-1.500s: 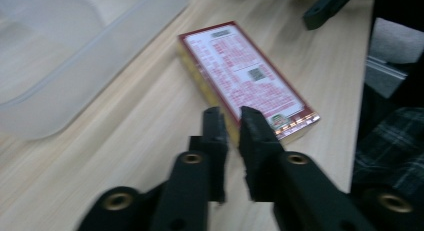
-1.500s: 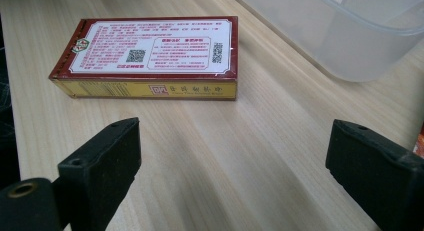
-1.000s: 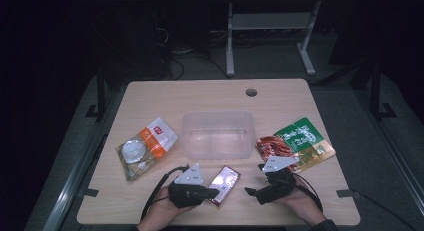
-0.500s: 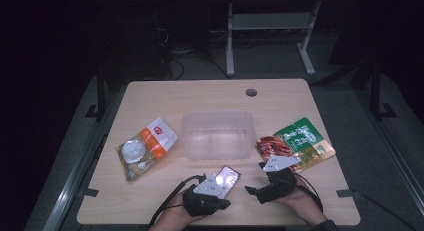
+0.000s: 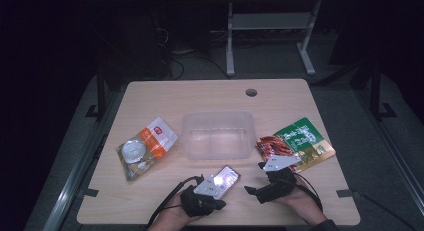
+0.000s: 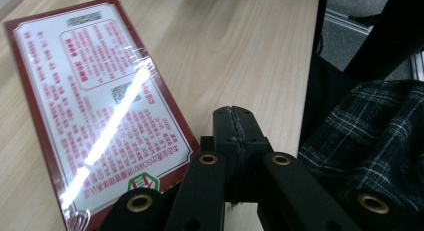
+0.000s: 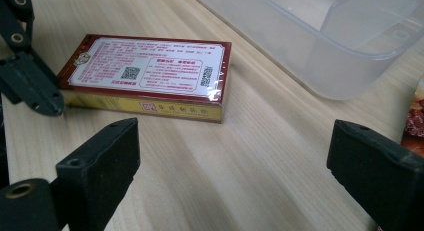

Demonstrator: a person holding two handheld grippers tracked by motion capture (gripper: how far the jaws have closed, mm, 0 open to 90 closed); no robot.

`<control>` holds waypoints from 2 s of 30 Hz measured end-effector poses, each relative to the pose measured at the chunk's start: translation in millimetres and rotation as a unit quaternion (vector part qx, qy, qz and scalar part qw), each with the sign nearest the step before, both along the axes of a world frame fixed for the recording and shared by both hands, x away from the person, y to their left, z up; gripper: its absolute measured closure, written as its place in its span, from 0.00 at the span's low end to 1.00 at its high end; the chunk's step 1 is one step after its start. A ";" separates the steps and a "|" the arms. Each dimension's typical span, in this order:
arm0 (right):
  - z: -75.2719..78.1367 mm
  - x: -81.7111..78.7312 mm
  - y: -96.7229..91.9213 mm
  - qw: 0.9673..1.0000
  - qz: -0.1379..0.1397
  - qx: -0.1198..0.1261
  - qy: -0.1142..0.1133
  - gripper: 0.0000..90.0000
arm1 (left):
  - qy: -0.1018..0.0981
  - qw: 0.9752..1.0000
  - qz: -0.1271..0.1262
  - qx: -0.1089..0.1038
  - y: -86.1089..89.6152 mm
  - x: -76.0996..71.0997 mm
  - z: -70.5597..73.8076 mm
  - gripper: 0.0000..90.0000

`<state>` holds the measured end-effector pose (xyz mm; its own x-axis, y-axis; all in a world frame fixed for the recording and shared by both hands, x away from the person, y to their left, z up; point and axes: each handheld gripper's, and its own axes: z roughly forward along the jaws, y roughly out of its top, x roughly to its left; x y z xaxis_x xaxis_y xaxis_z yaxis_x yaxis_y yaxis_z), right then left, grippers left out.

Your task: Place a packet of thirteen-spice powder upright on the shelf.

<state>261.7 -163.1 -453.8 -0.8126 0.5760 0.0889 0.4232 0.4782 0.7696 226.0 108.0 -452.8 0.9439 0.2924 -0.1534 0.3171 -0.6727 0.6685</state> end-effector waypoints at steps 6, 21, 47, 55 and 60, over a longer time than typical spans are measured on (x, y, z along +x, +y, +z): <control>0.9 -2.7 1.3 1.000 0.010 -0.003 0.000 0.09 | 0.000 1.000 0.012 0.007 12.4 4.1 0.8 1.00; 0.7 -5.4 4.8 0.999 0.034 -0.008 0.013 0.13 | -0.008 0.999 0.043 0.017 42.5 24.5 5.7 1.00; -3.1 -3.6 5.7 1.000 0.025 -0.016 0.005 0.11 | -0.045 0.999 0.006 -0.016 75.8 56.0 13.8 0.29; -3.1 -3.6 5.8 1.000 0.022 -0.019 0.009 0.11 | -0.039 0.999 0.003 -0.012 65.1 65.9 5.0 0.22; -3.2 -3.5 5.6 1.000 0.021 -0.018 0.010 0.11 | -0.041 0.999 0.004 -0.009 64.0 70.6 0.2 0.23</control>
